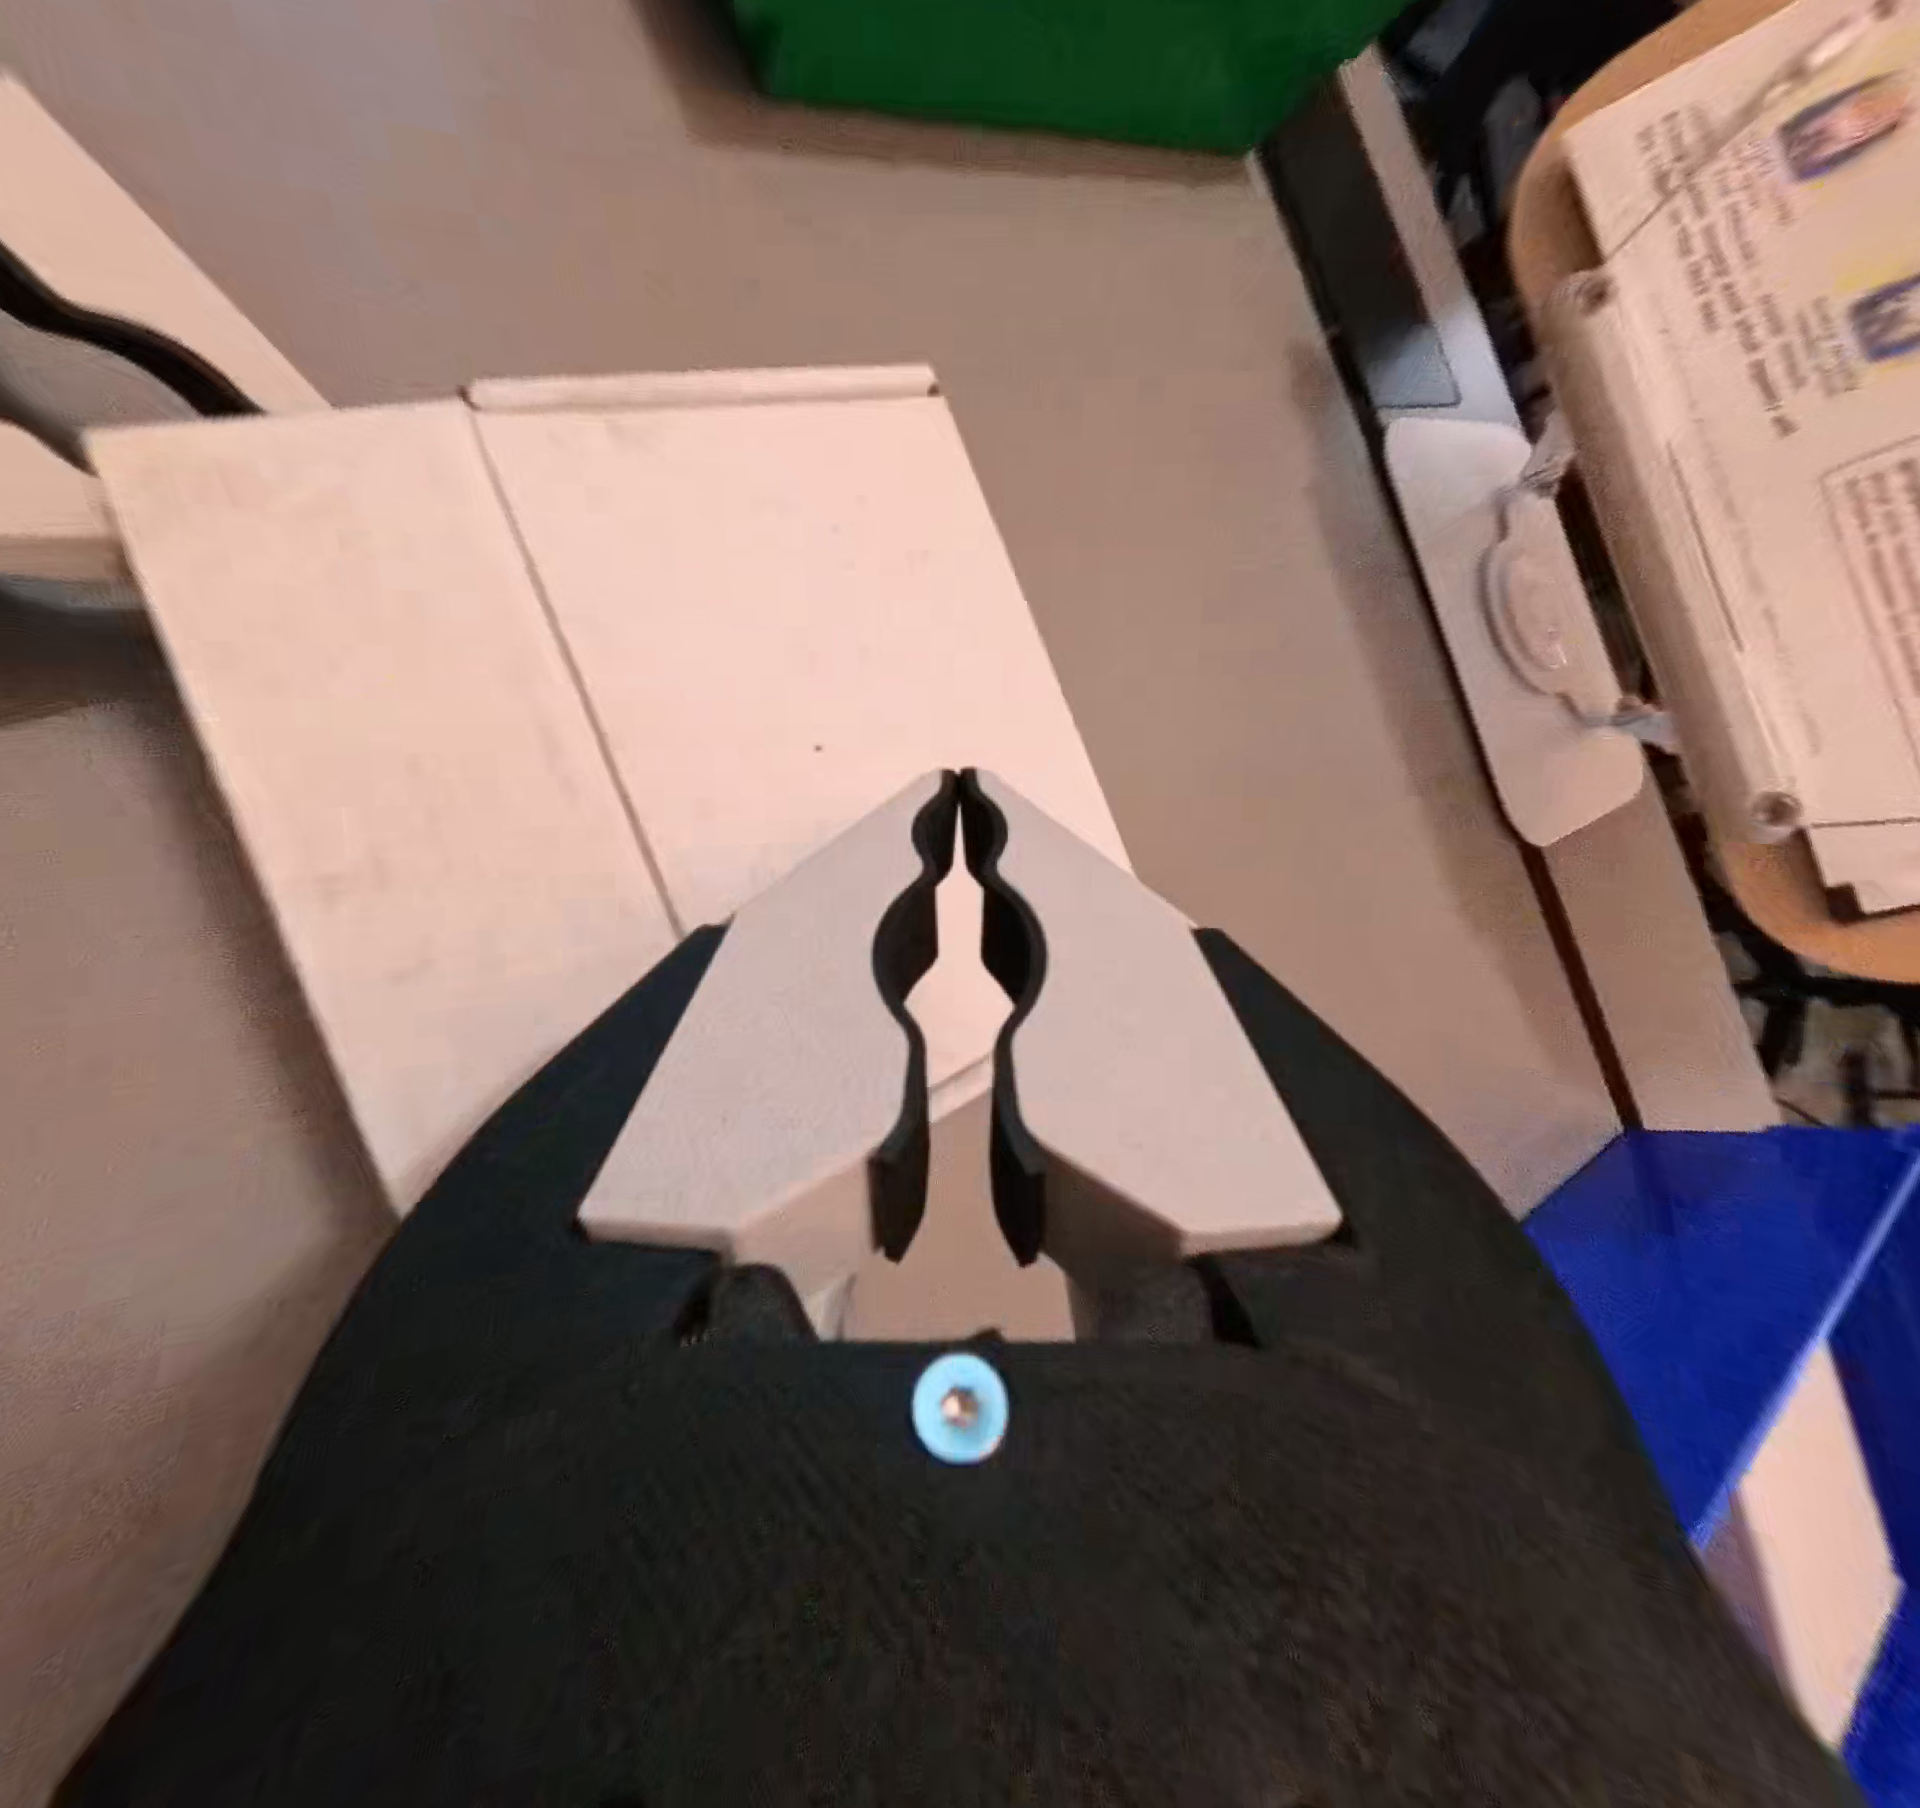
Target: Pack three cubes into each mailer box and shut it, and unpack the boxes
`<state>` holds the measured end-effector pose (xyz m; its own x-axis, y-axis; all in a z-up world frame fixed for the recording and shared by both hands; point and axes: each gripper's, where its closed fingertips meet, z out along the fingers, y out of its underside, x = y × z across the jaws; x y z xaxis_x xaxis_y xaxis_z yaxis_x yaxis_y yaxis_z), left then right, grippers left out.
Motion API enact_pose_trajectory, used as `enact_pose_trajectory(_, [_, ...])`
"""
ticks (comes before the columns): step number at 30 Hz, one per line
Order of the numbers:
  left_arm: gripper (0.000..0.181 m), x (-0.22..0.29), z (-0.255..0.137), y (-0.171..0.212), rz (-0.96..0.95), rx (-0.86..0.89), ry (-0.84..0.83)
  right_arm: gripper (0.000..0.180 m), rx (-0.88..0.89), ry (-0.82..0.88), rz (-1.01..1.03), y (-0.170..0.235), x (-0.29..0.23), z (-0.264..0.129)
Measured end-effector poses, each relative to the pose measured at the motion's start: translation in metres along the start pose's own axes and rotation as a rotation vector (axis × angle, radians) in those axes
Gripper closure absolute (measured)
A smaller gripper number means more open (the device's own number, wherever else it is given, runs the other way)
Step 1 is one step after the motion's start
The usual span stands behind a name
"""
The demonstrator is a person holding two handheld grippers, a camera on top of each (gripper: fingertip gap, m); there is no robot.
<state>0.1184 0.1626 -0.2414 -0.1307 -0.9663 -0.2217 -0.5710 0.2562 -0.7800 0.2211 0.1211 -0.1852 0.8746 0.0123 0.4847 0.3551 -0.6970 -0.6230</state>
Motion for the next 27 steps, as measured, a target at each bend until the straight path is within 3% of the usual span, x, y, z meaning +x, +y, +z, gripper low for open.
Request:
enact_pose_trajectory(1, [0.163,0.001,-0.001,0.0,-0.015,0.002,0.022,0.18,-0.054,0.001,-0.05,0.006,0.0,0.011])
enact_pose_trajectory(9, [0.141,0.026,-0.028,-0.005,-0.248,0.087,0.396,0.18,-0.035,0.063,-0.125,0.004,0.003,0.024])
enact_pose_trajectory(15, [0.12,0.022,-0.023,-0.016,-0.437,0.124,0.454,0.18,-0.037,0.086,-0.144,0.004,0.002,0.024])
enact_pose_trajectory(27, [0.141,0.003,-0.008,-0.02,-0.514,0.126,0.447,0.18,-0.047,0.095,-0.136,0.004,0.002,0.024])
